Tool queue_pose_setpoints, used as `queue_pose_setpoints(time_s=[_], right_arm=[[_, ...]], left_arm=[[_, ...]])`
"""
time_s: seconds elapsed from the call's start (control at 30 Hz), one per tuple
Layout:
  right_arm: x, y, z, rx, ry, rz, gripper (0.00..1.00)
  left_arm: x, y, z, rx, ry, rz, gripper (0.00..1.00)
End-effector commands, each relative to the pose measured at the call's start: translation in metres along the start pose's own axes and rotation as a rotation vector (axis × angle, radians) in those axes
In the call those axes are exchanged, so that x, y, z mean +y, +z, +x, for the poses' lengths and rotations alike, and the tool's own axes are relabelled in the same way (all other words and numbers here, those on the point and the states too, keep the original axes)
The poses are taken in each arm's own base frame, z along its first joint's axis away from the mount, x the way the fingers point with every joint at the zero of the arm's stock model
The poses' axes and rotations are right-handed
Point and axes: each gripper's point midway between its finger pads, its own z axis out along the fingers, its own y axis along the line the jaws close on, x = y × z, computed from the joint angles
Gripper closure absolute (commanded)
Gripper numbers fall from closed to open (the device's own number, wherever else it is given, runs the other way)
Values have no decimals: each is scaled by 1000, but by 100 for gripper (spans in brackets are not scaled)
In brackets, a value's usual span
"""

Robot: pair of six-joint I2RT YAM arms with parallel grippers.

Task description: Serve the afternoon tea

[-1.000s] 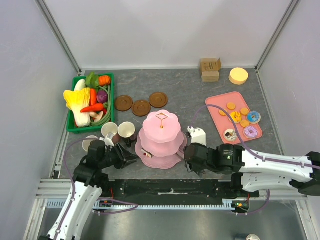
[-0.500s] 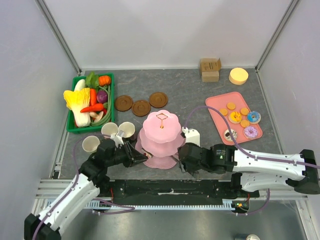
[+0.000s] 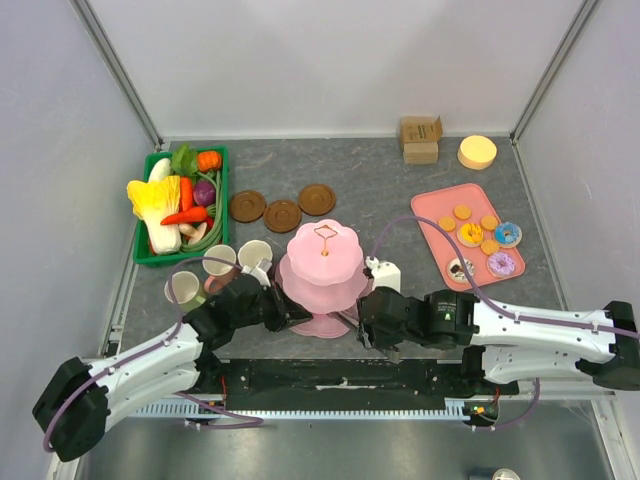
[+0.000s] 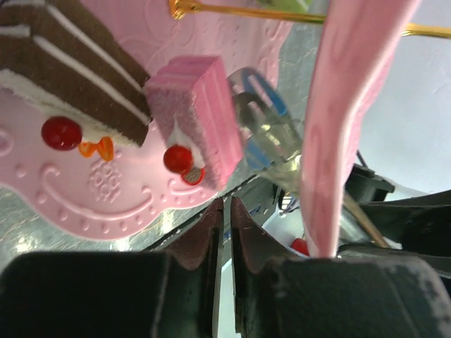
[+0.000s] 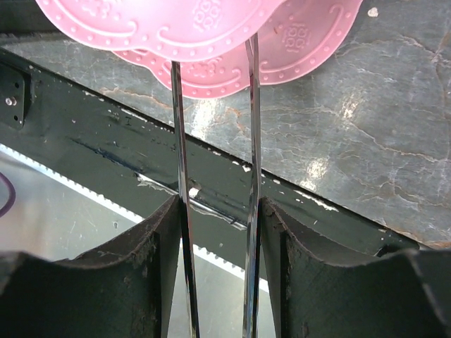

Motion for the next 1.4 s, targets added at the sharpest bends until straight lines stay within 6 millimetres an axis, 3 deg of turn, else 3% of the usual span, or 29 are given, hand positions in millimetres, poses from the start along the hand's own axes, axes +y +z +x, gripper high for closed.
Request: queue_pose_setpoints(time_s=[0.0,0.3,0.47,0.63,0.8,1.0,1.1,1.23,1.37], right_arm=[[11,-4,-1,-10,20,-71,47],[19,-15,-10,-52,46,-138,47],[9,-15,-11,-70,66,-97,47],[0,-18,-9,-69,73,-75,48],[-6,-21,2,-32,17,-86,52],[17,-31,9,2,-98,-255,59],[28,-33,15,27,-135,-326,60],[43,-25,17,32,-164,-383,62],[36,-8,5,-7,-173,-268,62]], left_arm=[[-25,3,-19,-104,-28,98,86],[-8,10,-18,-107,-30,29,86],[8,15,-15,-91,-36,-34,86],[11,18,-15,-88,-30,-61,86],[2,19,-16,-74,1,-50,85],[-24,13,-12,-32,43,21,83],[-26,9,-15,-49,48,11,80],[-21,4,-15,-60,48,-15,79],[-19,2,-15,-56,45,-27,79]])
